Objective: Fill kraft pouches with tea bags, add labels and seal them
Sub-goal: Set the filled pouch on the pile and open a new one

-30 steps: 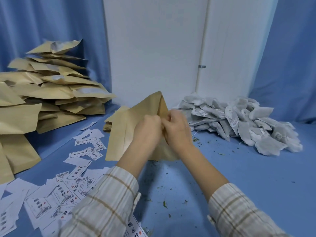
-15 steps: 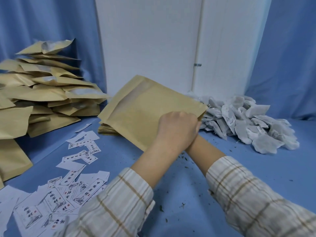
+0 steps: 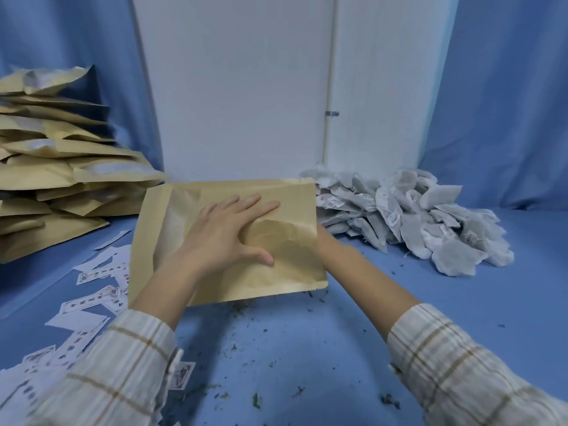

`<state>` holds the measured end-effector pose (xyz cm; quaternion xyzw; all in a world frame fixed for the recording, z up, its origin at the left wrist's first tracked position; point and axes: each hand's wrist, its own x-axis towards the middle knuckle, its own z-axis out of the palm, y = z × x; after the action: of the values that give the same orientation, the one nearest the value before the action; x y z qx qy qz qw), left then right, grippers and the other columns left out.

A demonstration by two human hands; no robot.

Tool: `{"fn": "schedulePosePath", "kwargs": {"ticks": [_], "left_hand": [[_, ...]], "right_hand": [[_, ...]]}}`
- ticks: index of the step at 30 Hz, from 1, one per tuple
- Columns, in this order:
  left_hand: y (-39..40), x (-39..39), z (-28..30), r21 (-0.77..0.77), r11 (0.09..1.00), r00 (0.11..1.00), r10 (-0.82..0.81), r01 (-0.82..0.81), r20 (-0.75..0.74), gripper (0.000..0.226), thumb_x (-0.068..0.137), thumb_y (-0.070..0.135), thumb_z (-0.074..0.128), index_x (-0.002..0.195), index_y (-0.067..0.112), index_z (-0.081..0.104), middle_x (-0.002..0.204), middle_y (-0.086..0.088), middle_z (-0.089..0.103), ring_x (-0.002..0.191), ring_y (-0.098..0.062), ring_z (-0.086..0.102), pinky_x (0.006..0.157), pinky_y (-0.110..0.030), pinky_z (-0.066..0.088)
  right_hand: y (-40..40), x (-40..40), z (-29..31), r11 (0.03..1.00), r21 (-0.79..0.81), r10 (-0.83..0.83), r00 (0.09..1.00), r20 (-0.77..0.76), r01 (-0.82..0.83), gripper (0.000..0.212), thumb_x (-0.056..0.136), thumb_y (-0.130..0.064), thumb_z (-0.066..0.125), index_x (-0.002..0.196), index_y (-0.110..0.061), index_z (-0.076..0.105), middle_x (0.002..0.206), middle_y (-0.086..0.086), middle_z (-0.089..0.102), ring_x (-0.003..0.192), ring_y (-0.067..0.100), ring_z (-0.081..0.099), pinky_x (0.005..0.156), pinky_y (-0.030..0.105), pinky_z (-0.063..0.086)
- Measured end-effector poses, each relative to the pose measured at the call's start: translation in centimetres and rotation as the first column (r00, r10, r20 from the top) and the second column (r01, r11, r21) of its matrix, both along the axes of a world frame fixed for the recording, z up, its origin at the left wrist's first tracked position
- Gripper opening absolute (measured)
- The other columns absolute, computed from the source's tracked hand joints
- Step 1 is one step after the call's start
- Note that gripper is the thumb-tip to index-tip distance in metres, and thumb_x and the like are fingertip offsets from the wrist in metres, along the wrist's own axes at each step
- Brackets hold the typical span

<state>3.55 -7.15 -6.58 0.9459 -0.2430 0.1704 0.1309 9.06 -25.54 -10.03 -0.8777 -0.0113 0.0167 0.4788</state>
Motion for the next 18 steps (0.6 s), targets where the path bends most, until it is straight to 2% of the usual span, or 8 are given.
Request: {"fn": "schedulePosePath", "kwargs": {"ticks": [1,3,5,8,11,14,16,18], "left_hand": [[-0.5,0.4,-0.4,-0.032,0.999,1.000,0.024,-0.024,-0.006,0.093,0.054,0.076,0.062,0.134,0.062,0.018,0.153,0.019,0.017,0.143,-0.016,0.015,0.114,-0.038,0.013],[-1.7,1.5,-1.1,-0.053,0.997,0.998,0.060,-0.061,-0.020,0.094,0.054,0.074,0.065,0.136,0.059,0.021,0.153,0.018,0.019,0.142,-0.017,0.016,0.113,-0.038,0.014],[-3.1,2.6,-1.7,-0.078,0.994,0.997,0.072,-0.075,-0.039,0.093,0.055,0.071,0.067,0.136,0.058,0.024,0.153,0.017,0.020,0.142,-0.018,0.017,0.113,-0.038,0.014],[-5.2,4.5,-2.3,-0.124,0.988,0.994,0.088,-0.095,-0.058,0.092,0.055,0.068,0.069,0.135,0.057,0.026,0.153,0.015,0.023,0.141,-0.019,0.019,0.112,-0.037,0.013],[-7.0,6.4,-2.7,-0.123,0.986,0.992,0.104,-0.112,-0.072,0.092,0.057,0.066,0.070,0.136,0.056,0.025,0.153,0.013,0.024,0.141,-0.020,0.018,0.112,-0.038,0.011],[-8.4,7.9,-3.4,-0.136,0.985,0.992,0.092,-0.103,-0.091,0.092,0.058,0.065,0.070,0.137,0.055,0.024,0.154,0.011,0.022,0.142,-0.021,0.015,0.112,-0.039,0.008],[-9.1,8.9,-3.7,-0.131,0.986,0.989,0.089,-0.105,-0.118,0.093,0.058,0.065,0.070,0.137,0.055,0.023,0.154,0.011,0.020,0.142,-0.021,0.013,0.113,-0.039,0.007],[-9.6,9.7,-4.0,-0.130,0.987,0.987,0.080,-0.099,-0.141,0.094,0.057,0.064,0.071,0.137,0.056,0.023,0.154,0.011,0.019,0.143,-0.020,0.012,0.112,-0.038,0.006]], "right_hand": [[-0.1,0.4,0.2,0.994,0.101,-0.032,0.999,0.016,0.030,0.028,0.102,-0.021,0.029,0.084,-0.012,0.048,0.073,0.000,0.041,0.069,0.010,0.041,0.068,0.018,0.038],[-1.0,0.2,0.7,0.996,0.085,-0.005,0.990,0.140,-0.007,0.018,0.098,-0.029,0.039,0.087,-0.025,0.053,0.074,-0.011,0.050,0.067,0.001,0.045,0.056,0.018,0.034],[-3.4,0.1,0.0,1.000,0.027,-0.007,0.954,0.299,-0.002,0.022,0.093,-0.024,0.047,0.076,-0.037,0.051,0.071,-0.017,0.051,0.064,-0.005,0.046,0.054,0.015,0.033],[-6.6,0.8,-1.1,0.996,0.020,-0.087,0.847,0.524,0.090,0.020,0.082,-0.011,0.059,0.073,-0.028,0.065,0.064,-0.018,0.053,0.059,-0.006,0.050,0.056,0.010,0.036],[-10.1,2.8,-1.8,0.941,0.101,-0.326,0.787,0.523,0.322,0.019,0.084,-0.012,0.058,0.094,-0.019,0.073,0.088,-0.012,0.065,0.075,-0.004,0.057,0.067,0.003,0.039],[-14.0,5.1,-3.2,0.851,0.096,-0.493,0.721,0.487,0.517,0.025,0.083,-0.010,0.056,0.105,-0.010,0.069,0.111,0.008,0.063,0.101,0.018,0.059,0.090,0.023,0.045],[-15.5,6.3,-4.0,0.782,0.113,-0.585,0.660,0.471,0.612,0.038,0.080,-0.007,0.058,0.118,-0.005,0.058,0.120,0.015,0.056,0.111,0.025,0.052,0.094,0.032,0.043],[-16.4,7.2,-4.8,0.763,0.108,-0.606,0.648,0.461,0.637,0.056,0.079,-0.008,0.060,0.132,-0.007,0.042,0.126,0.017,0.050,0.116,0.028,0.046,0.092,0.034,0.041]]}}
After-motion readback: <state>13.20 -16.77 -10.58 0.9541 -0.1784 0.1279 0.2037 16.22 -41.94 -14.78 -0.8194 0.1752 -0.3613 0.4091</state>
